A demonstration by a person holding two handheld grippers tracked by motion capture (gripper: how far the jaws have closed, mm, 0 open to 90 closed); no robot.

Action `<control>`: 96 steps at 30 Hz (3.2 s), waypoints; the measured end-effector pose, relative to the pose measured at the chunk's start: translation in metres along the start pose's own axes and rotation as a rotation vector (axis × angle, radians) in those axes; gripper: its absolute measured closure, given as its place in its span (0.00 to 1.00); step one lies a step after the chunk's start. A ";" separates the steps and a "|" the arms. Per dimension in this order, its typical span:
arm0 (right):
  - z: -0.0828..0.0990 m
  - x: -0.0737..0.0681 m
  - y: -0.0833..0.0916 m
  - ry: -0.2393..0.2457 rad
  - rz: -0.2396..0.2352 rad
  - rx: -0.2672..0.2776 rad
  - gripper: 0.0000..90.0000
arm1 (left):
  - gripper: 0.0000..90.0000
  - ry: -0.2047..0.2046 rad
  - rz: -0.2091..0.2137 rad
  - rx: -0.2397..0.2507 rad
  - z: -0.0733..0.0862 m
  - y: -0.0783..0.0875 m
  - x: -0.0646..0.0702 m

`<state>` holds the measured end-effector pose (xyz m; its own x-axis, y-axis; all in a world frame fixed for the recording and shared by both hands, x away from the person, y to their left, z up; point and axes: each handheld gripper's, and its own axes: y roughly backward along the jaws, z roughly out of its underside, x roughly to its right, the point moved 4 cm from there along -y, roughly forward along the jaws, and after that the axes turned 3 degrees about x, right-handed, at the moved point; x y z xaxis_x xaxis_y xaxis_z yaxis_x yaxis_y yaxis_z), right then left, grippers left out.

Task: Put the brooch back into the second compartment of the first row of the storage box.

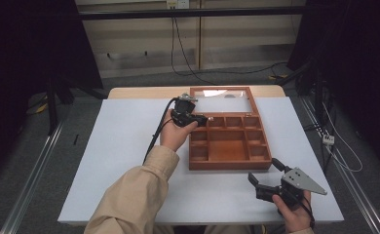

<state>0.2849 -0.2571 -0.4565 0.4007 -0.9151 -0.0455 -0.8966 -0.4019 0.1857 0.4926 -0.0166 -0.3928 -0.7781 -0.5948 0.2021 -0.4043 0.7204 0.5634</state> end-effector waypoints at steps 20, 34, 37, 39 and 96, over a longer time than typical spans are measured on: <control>0.000 -0.001 0.000 0.002 -0.005 0.002 0.05 | 0.89 0.002 -0.015 -0.009 -0.002 -0.007 -0.002; 0.000 -0.001 0.000 0.002 -0.007 0.001 0.05 | 0.89 0.004 -0.026 -0.017 0.000 -0.017 -0.004; 0.000 -0.001 0.000 0.003 -0.009 -0.001 0.05 | 0.89 0.010 -0.028 -0.018 0.000 -0.020 -0.004; 0.000 -0.001 0.000 0.002 -0.010 0.001 0.05 | 0.89 0.007 -0.027 -0.019 0.001 -0.022 -0.004; 0.000 -0.002 0.000 0.000 -0.019 0.000 0.06 | 0.89 -0.003 -0.046 -0.041 0.001 -0.046 -0.001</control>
<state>0.2842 -0.2555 -0.4562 0.4180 -0.9071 -0.0495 -0.8886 -0.4196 0.1852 0.5111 -0.0485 -0.4199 -0.7607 -0.6258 0.1726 -0.4200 0.6772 0.6042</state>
